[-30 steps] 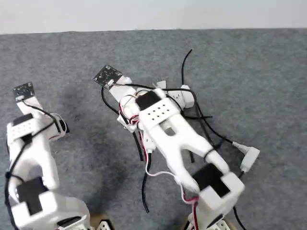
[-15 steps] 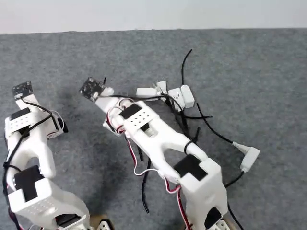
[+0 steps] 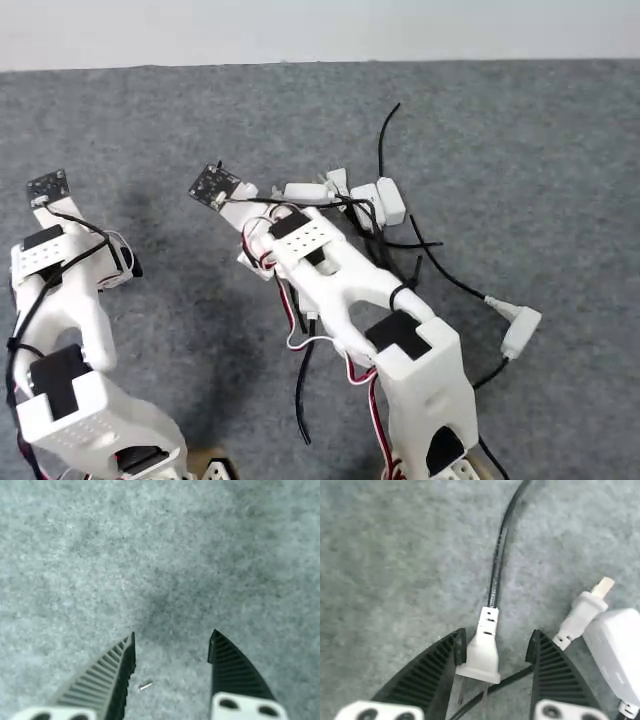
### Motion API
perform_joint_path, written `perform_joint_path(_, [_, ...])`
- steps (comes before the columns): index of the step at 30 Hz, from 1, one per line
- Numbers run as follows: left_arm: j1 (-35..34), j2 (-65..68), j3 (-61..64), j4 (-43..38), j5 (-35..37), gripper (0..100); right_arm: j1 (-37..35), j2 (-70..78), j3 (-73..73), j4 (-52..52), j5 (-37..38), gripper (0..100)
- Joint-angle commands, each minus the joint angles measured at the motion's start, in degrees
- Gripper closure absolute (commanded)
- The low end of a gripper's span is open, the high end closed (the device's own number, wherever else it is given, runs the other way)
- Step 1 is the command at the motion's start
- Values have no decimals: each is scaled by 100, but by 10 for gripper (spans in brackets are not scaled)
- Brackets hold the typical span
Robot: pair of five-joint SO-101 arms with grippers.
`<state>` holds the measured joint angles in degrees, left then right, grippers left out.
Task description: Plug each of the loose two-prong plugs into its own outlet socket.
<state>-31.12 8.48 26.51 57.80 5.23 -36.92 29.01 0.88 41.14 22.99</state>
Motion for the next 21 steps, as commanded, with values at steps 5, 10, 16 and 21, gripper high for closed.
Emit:
perform_joint_path(5, [9, -26, -251, 70, 35, 779, 101, -48, -343, -48, 114, 946])
perform_joint_path(10, [9, -26, -251, 70, 35, 779, 13, -48, -334, 66, 598, 930])
perform_joint_path(16, [9, -26, -251, 70, 35, 779, -22, -31, -440, 92, 598, 854])
perform_joint_path(21, [9, -26, -251, 70, 35, 779, -31, 488, -1284, 796, 624, 881])
